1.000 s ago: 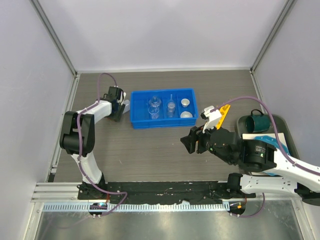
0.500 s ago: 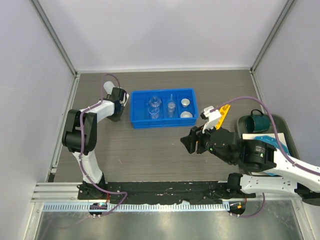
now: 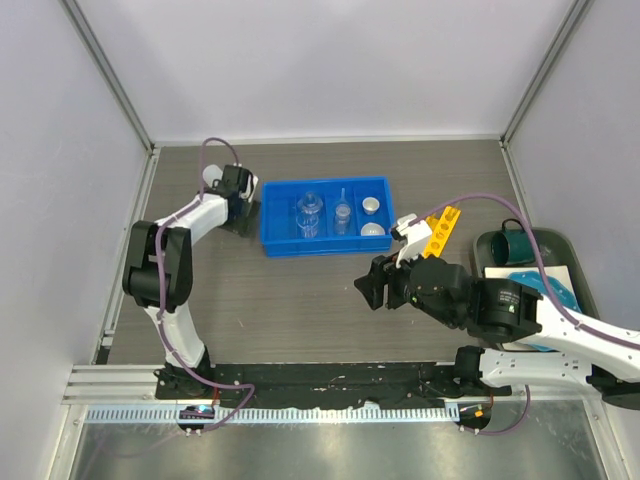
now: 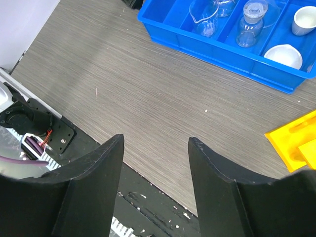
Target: Organize the chemistry lab equipment
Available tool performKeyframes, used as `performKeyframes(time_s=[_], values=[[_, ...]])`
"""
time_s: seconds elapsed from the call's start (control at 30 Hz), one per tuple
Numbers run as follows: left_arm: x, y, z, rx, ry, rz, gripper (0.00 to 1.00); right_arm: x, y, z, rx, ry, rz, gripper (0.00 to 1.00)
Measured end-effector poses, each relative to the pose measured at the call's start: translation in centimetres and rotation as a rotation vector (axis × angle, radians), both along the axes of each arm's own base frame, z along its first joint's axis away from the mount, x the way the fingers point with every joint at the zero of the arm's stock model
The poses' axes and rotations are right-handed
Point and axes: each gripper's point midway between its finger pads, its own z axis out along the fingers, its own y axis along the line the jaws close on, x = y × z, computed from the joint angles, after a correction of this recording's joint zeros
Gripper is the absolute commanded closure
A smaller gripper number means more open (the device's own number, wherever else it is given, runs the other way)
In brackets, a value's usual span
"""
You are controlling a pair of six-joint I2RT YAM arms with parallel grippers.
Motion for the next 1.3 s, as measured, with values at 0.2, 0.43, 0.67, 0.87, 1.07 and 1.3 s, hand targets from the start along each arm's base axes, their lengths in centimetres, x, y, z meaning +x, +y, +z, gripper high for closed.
performKeyframes(time_s=[0.2,0.43,0.67,0.87,1.07,1.3], values=[[4.1,-1.9,4.9,-0.098,-0.110,0.043,0.20,0.1,0.2,-0.4,-0.008,0.002,0.000,0.39],[7.8,-3.3,8.4,-0.200,-0.215,0.170,0.18,0.1,0.3,-0.8,-0.015,0.003,-0.001,0.38],[9.8,-2.9,8.8,-0.274,-0.234,0.352,0.18,0.4,0.6,-1.2,-0.031,-0.002,-0.003,0.37],[11.1,0.1,8.7,-0.377,-0.252,0.584,0.17,0.5,1.0,-2.9,-0.073,0.005,0.001,0.36],[11.9,3.5,7.5,-0.422,-0.253,0.782,0.17,0.6,1.5,-4.5,-0.108,0.013,0.011,0.36],[13.6,4.1,5.9,-0.459,-0.238,0.878,0.09,0.6,2.6,-5.0,-0.104,0.020,0.034,0.35]])
